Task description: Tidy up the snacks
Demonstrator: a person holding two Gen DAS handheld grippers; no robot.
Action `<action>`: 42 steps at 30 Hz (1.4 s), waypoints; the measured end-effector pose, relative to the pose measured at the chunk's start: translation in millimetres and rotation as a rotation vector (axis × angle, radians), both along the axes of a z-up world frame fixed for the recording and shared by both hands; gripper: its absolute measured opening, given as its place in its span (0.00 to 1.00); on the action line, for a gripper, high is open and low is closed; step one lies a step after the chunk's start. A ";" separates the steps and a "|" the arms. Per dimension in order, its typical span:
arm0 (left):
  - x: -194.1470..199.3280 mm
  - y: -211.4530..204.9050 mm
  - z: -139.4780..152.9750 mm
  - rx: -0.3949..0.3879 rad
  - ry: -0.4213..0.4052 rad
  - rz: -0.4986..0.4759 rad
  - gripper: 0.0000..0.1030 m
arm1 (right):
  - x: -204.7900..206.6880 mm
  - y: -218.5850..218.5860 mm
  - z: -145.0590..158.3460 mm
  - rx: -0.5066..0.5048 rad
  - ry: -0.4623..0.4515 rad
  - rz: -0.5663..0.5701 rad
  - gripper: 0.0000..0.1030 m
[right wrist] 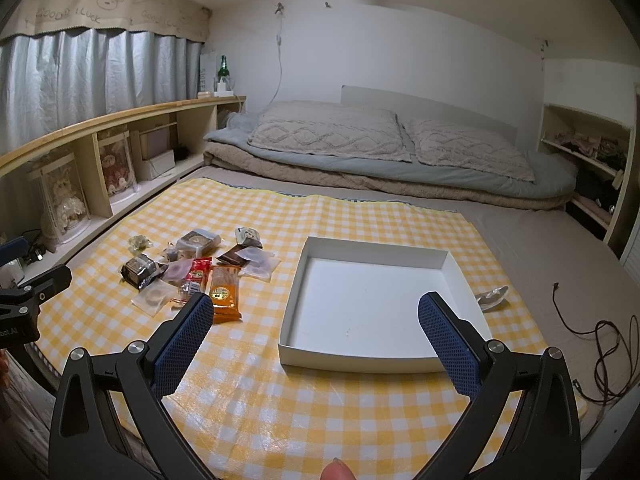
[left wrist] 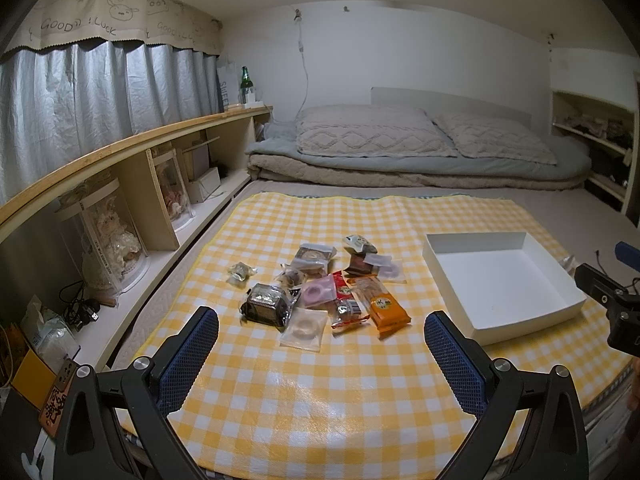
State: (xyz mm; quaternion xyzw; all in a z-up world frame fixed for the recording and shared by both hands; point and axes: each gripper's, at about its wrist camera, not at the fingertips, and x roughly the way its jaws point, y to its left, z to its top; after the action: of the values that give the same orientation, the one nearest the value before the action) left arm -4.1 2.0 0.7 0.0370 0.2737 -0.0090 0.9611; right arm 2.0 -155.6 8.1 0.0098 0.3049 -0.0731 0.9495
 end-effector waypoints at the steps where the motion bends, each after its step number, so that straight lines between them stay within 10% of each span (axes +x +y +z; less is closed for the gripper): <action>1: 0.4 -0.2 -0.1 0.000 0.000 0.000 1.00 | 0.0 0.1 -0.2 0.000 0.000 0.001 1.00; 42: 24.6 -14.4 37.3 0.010 -0.042 -0.016 1.00 | 19.0 6.3 23.1 -0.033 -0.020 0.041 1.00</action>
State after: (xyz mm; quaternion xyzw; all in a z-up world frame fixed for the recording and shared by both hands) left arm 20.5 -12.3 38.0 0.0444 0.2533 -0.0145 0.9663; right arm 21.0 -149.2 31.2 -0.0114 0.2942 -0.0584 0.9539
